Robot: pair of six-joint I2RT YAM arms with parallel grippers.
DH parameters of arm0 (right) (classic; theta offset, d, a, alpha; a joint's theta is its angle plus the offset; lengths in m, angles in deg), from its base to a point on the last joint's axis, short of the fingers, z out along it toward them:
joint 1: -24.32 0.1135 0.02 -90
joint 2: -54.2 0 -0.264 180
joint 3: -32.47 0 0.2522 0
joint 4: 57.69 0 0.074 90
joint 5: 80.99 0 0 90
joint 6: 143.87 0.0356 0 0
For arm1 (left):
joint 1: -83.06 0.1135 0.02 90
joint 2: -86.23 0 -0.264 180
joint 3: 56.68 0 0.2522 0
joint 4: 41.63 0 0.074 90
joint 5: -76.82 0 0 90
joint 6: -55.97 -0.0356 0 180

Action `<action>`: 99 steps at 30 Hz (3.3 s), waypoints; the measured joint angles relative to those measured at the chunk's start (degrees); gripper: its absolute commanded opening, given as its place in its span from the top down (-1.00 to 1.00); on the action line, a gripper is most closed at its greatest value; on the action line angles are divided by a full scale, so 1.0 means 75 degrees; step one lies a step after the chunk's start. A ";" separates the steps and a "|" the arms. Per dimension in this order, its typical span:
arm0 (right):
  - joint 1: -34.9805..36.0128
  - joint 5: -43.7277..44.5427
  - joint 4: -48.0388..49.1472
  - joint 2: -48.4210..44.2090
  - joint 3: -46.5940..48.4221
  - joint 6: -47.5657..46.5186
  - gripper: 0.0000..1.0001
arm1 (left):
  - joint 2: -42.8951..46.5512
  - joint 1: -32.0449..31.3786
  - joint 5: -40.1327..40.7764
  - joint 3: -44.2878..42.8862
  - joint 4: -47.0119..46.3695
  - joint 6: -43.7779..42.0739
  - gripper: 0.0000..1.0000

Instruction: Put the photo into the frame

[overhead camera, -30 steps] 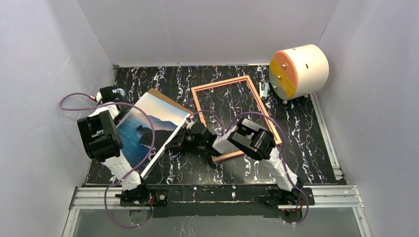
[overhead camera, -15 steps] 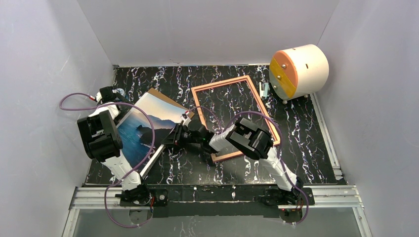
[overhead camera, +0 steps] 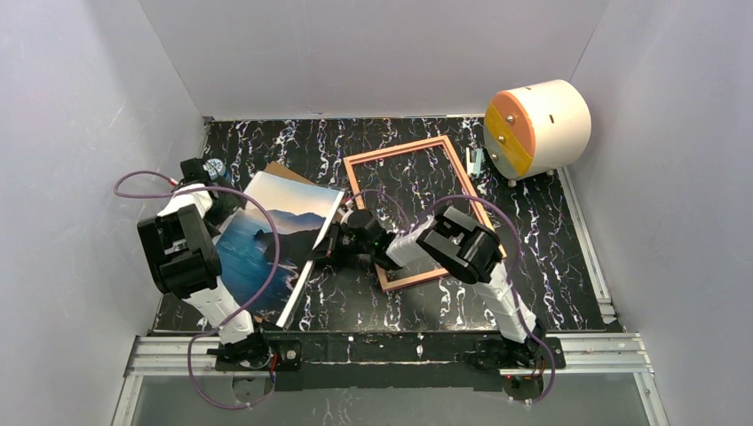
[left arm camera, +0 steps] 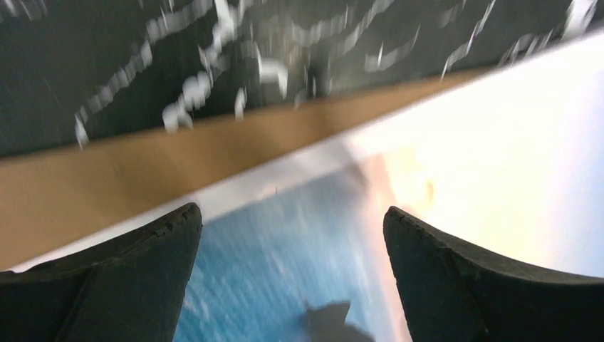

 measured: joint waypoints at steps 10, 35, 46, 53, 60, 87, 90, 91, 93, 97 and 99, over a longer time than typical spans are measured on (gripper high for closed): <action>-0.1271 -0.1032 -0.2512 -0.1923 -0.0216 -0.1274 0.95 | 0.1131 -0.0968 -0.0402 0.0198 0.2165 -0.0175 -0.97; -0.2323 -0.3558 -0.2562 -0.2020 -0.0938 -0.2442 0.36 | 0.1923 -0.1722 -0.1944 0.1932 0.1524 0.0187 -0.67; -0.2323 -0.4433 -0.1072 -0.2369 -0.1215 -0.2588 0.63 | 0.1670 -0.1722 -0.1909 0.1702 0.1693 0.0178 -0.67; -0.2326 -0.4817 -0.1049 -0.2369 -0.1081 -0.3080 0.77 | 0.1571 -0.1722 -0.1909 0.1600 0.1795 0.0160 -0.67; -0.2323 -0.4989 -0.1166 -0.2369 -0.0950 -0.3544 0.86 | 0.1542 -0.1722 -0.1909 0.1562 0.1839 0.0119 -0.67; -0.2334 -0.3121 -0.7137 -0.3375 0.1763 -0.3923 0.97 | 0.1915 -0.1722 -0.0720 -0.0708 0.2381 0.0119 -0.97; -0.2355 -0.3072 -0.7825 -0.3453 0.2057 -0.4071 0.97 | 0.1912 -0.1722 -0.0772 -0.0743 0.2428 0.0087 -0.97; -0.2375 -0.3051 -0.8090 -0.3526 0.2060 -0.4164 0.97 | 0.1900 -0.1722 -0.0822 -0.0755 0.2454 0.0055 -0.97; -0.2460 -0.3016 -0.8571 -0.3675 0.2043 -0.4310 0.97 | 0.1853 -0.1722 -0.0877 -0.0766 0.2463 0.0026 -0.97; -0.2920 -0.2984 -0.9425 -0.4240 0.1684 -0.4771 0.97 | 0.1728 -0.1722 -0.0994 -0.0764 0.2448 -0.0017 -0.97; -0.3279 -0.2999 -0.9737 -0.4543 0.1428 -0.5010 0.97 | 0.1676 -0.1722 -0.1102 -0.0731 0.2375 -0.0015 -0.97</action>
